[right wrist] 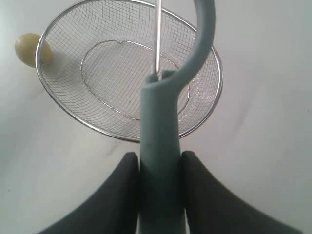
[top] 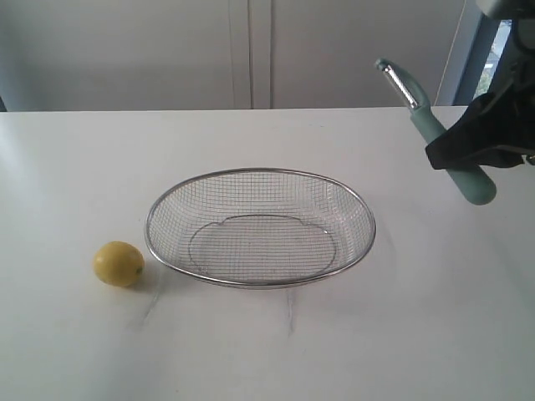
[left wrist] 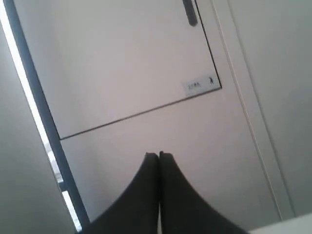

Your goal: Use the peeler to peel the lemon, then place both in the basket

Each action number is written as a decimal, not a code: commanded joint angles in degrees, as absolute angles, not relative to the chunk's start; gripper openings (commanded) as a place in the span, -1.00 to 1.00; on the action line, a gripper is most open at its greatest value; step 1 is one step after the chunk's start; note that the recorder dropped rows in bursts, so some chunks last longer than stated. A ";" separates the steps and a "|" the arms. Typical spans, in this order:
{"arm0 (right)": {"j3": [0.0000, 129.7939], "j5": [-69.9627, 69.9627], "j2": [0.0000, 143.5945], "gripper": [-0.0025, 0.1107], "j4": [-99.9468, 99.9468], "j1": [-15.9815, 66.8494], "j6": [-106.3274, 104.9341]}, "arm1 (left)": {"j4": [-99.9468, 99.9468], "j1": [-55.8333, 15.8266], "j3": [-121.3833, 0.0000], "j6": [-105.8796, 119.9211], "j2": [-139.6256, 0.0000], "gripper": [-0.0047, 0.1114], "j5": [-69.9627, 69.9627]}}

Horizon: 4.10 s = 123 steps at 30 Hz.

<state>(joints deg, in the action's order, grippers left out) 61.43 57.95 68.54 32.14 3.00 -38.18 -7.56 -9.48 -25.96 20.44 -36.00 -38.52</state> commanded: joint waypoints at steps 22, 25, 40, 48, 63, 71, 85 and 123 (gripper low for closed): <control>61.06 57.56 68.24 -0.96 32.31 2.81 -38.82 | -5.16 -10.89 -52.86 40.72 -67.71 -0.92 10.86; 61.06 57.56 68.24 -0.96 32.31 2.81 -38.82 | -3.75 -10.89 -57.07 40.97 -71.12 -0.92 18.11; 61.06 57.56 68.24 -0.96 32.31 2.81 -38.82 | -7.28 -14.76 -72.28 42.57 -86.50 -0.92 45.84; 61.06 57.56 68.24 -0.96 32.31 2.81 -38.82 | -8.33 -18.68 -71.24 56.60 -88.75 -0.92 45.96; 61.06 57.56 68.24 -0.96 32.31 2.81 -38.82 | -8.57 -19.59 -63.82 86.42 -89.38 0.36 40.04; 61.06 57.58 68.24 -0.96 32.31 2.81 -38.82 | -10.38 -19.59 -63.33 87.38 -93.20 0.36 36.87; 61.06 57.58 68.24 -0.96 32.31 2.81 -38.82 | -10.38 -19.59 -63.33 87.38 -98.34 0.36 34.02; 61.06 57.45 68.24 -0.96 32.31 2.81 -38.82 | -10.12 -19.49 -63.33 87.39 -105.60 0.36 29.85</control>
<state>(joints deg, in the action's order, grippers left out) 61.43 57.95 68.54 32.14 3.00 -38.32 -9.53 -19.29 -63.71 87.33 -104.91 29.28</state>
